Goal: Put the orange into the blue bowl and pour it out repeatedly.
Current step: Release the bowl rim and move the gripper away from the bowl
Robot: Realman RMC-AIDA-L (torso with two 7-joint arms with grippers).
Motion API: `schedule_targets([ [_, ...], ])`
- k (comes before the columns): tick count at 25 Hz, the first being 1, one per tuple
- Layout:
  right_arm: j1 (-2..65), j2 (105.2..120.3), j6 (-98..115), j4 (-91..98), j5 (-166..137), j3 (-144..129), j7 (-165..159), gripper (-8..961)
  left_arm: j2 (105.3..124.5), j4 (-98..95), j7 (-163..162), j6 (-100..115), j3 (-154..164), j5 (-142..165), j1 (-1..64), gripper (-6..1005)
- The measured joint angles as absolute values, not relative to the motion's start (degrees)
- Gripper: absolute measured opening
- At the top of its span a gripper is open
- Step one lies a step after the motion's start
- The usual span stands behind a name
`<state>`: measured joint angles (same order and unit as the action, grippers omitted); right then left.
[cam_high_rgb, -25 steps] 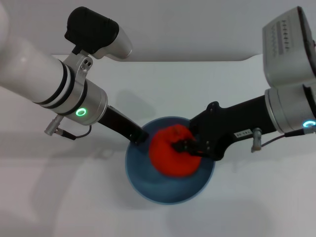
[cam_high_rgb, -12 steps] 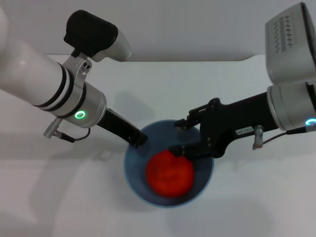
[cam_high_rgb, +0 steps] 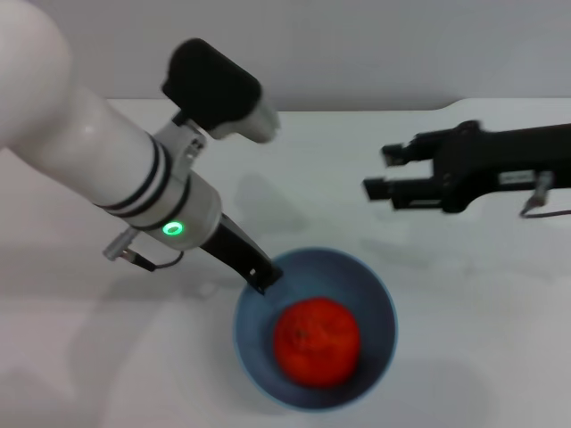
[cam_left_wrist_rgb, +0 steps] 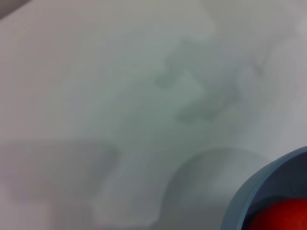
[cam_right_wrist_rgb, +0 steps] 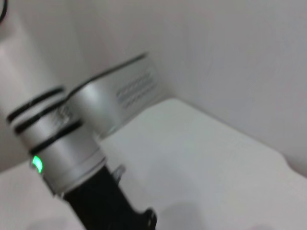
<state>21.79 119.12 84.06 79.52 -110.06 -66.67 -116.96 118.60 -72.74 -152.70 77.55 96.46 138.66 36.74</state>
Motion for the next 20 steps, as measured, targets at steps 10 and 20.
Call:
schedule_targets([
  [10, 18.89, 119.05, 84.56, 77.72, -107.28, -61.89, -116.64, 548, 118.87, -72.48, -153.94, 73.75, 100.58, 139.06, 38.18, 1],
  [20, 18.80, 118.87, 83.90, 74.59, -107.26, -59.23, -116.52, 547, 118.34, -73.71, -154.71, 71.75, 93.19, 138.30, 36.13, 232],
])
